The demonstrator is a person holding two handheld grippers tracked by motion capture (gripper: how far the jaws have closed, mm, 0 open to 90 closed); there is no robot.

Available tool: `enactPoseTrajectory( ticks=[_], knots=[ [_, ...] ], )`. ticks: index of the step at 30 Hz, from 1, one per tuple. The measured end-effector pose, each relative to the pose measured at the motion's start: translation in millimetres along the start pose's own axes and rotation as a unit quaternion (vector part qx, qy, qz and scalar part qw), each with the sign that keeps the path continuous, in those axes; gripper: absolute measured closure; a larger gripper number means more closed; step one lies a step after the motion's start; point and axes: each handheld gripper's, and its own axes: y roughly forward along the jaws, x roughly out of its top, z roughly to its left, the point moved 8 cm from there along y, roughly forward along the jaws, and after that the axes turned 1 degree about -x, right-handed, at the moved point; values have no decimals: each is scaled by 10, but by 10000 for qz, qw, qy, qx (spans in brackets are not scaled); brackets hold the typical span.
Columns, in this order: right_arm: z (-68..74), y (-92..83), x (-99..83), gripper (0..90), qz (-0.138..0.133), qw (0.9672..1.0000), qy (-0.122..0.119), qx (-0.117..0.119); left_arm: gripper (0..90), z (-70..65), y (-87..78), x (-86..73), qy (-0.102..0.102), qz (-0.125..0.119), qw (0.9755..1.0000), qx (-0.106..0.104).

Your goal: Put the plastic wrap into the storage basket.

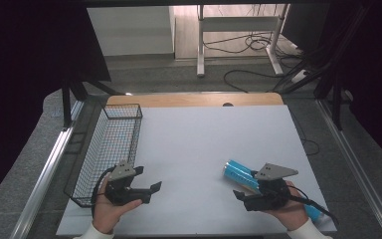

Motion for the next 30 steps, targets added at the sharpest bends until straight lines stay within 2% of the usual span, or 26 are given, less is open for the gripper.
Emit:
enactPoseTrajectory(
  ticks=[16,26,30],
  knots=[
    [-36,-59,57,179,-102,9999,-43,88,168,-14,-47,-16,16,-16,10000,13],
    [-42,-36,68,182,-106,9998,-84,109,167,0,-80,-36,-1,0,10000,35],
    [-64,-96,90,182,-117,9999,-72,88,167,-3,-89,-37,-39,11,10000,37]
  ],
)
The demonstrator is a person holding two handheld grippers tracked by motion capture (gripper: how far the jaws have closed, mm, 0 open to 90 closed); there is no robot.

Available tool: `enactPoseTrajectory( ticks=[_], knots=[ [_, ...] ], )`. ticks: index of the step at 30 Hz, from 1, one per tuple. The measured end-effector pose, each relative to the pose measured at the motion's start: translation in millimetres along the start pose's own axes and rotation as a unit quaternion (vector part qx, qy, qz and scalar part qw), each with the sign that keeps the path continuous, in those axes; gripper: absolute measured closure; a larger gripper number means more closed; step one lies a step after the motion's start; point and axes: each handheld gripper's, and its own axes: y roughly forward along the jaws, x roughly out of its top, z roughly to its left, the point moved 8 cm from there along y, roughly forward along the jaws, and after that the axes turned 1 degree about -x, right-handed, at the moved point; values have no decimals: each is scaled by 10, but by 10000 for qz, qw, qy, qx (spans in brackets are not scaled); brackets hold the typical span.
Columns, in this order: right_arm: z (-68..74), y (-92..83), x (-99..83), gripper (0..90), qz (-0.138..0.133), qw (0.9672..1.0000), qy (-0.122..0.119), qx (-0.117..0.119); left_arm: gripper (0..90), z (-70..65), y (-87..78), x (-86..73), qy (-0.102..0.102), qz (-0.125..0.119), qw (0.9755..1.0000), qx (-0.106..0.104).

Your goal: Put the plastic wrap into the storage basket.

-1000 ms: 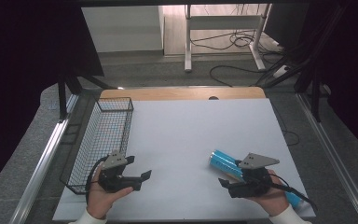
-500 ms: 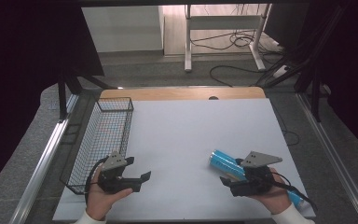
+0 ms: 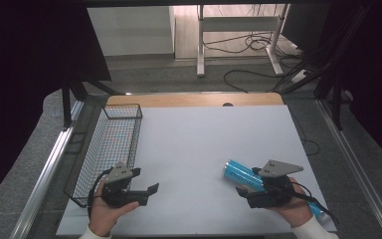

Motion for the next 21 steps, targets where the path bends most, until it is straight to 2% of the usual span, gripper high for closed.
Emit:
enactPoseTrajectory(
  ticks=[5,6,7,8,12,13,14,21],
  knots=[
    [-58,-95,29,182,76,9999,-42,-105,167,4,-18,6,-10,-15,10000,5],
    [-109,-133,28,181,243,9995,-112,-189,167,9,-15,-1,-13,-8,10000,-14],
    [-109,-133,28,181,243,9995,-112,-189,167,9,-15,-1,-13,-8,10000,-14],
    [-155,-157,26,182,416,9988,-126,-204,167,9,-11,-14,-22,16,10000,-29],
    [-242,-159,-17,180,814,9960,-219,-294,167,4,-1,-40,-14,64,10000,-58],
    [-242,-159,-17,180,814,9960,-219,-294,167,4,-1,-40,-14,64,10000,-58],
    [-285,-141,-47,177,976,9943,-267,-332,167,9,3,-48,-18,83,9999,-59],
    [-429,-94,-122,172,1192,9919,-248,-354,167,17,5,-48,-44,86,9999,-42]
  ],
)
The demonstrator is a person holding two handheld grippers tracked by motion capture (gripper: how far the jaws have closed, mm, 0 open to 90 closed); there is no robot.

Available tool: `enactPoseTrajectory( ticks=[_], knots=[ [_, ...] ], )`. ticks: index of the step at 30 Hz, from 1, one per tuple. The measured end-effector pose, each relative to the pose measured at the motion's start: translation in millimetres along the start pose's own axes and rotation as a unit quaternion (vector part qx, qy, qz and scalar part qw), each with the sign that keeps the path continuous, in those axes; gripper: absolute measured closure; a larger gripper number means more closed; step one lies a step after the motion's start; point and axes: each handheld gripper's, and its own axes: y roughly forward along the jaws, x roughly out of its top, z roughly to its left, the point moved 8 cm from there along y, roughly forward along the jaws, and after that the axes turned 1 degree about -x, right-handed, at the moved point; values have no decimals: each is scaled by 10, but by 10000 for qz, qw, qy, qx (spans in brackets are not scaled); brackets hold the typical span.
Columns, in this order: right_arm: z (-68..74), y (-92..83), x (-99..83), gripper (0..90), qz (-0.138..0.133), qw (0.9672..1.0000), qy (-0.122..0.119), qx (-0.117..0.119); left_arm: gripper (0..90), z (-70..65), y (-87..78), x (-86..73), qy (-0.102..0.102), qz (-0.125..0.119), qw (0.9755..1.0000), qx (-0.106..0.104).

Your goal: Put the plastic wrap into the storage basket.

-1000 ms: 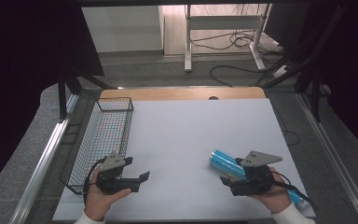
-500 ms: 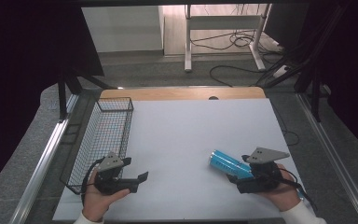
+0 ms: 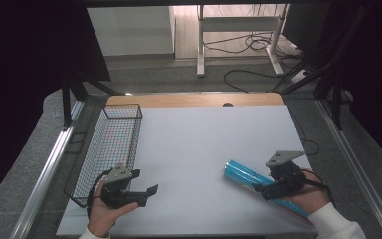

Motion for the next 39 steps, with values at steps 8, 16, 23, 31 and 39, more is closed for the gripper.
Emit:
enactPoseTrajectory(
  ticks=[8,16,23,31,39],
  knots=[
    [-165,139,-176,165,252,9996,87,-24,166,16,-2,-6,-2,1,10000,14],
    [-197,237,-285,155,501,9987,62,71,166,-2,2,-6,11,10,10000,21],
    [-196,337,-394,152,806,9966,11,166,164,-31,4,-2,56,12,10000,5],
    [-198,450,-506,148,1164,9928,-144,243,164,-8,12,-15,40,35,10000,33],
    [-176,518,-590,213,1433,9888,-256,337,165,-7,27,-25,28,55,10000,27]
  ],
)
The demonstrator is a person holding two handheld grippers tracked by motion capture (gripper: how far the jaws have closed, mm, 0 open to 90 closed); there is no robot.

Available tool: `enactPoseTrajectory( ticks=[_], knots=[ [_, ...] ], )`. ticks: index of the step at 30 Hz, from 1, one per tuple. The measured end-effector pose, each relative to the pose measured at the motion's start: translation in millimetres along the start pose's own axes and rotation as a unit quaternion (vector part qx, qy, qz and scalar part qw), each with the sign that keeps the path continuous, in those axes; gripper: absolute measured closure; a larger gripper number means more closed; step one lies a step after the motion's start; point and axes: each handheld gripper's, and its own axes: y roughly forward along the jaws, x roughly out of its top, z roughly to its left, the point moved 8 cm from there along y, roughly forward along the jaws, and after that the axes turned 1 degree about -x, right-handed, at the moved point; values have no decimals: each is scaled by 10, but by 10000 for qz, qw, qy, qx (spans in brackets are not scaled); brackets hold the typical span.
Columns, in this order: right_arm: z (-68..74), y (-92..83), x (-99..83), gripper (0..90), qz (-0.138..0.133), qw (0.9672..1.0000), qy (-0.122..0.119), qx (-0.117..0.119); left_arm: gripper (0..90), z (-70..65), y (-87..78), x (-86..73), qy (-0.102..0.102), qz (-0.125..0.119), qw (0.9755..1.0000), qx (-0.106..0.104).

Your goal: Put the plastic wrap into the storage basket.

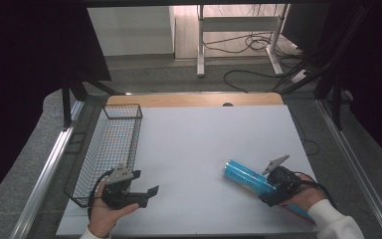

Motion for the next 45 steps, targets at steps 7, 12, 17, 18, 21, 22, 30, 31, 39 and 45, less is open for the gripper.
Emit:
enactPoseTrajectory(
  ticks=[7,12,17,18,21,22,30,31,39,45],
  knots=[
    [-19,54,-13,285,251,9996,-137,-21,165,-2,6,-3,-2,11,10000,-7],
    [-22,57,2,301,449,9988,-168,66,164,12,4,-4,-22,6,10000,-9],
    [-22,52,12,306,564,9982,-213,78,164,14,0,-4,-21,3,10000,-11],
    [-24,51,14,307,561,9982,-212,82,165,15,1,-3,-24,-1,10000,-12],
    [-29,48,17,308,530,9984,-180,123,165,21,2,-3,-26,5,10000,-3],
    [-31,49,35,313,448,9988,-63,189,165,21,7,-6,-30,17,10000,-2],
    [-58,-19,165,316,154,9987,287,404,165,20,17,-11,-18,29,10000,2],
    [-59,-43,194,316,111,9985,332,430,165,20,18,-11,-19,30,10000,1],
    [20,-202,479,315,-332,9931,819,768,165,11,23,-18,-8,48,10000,-12],
    [87,-207,683,315,-630,9860,1237,923,165,18,36,-26,-29,60,10000,-23]
  ],
)
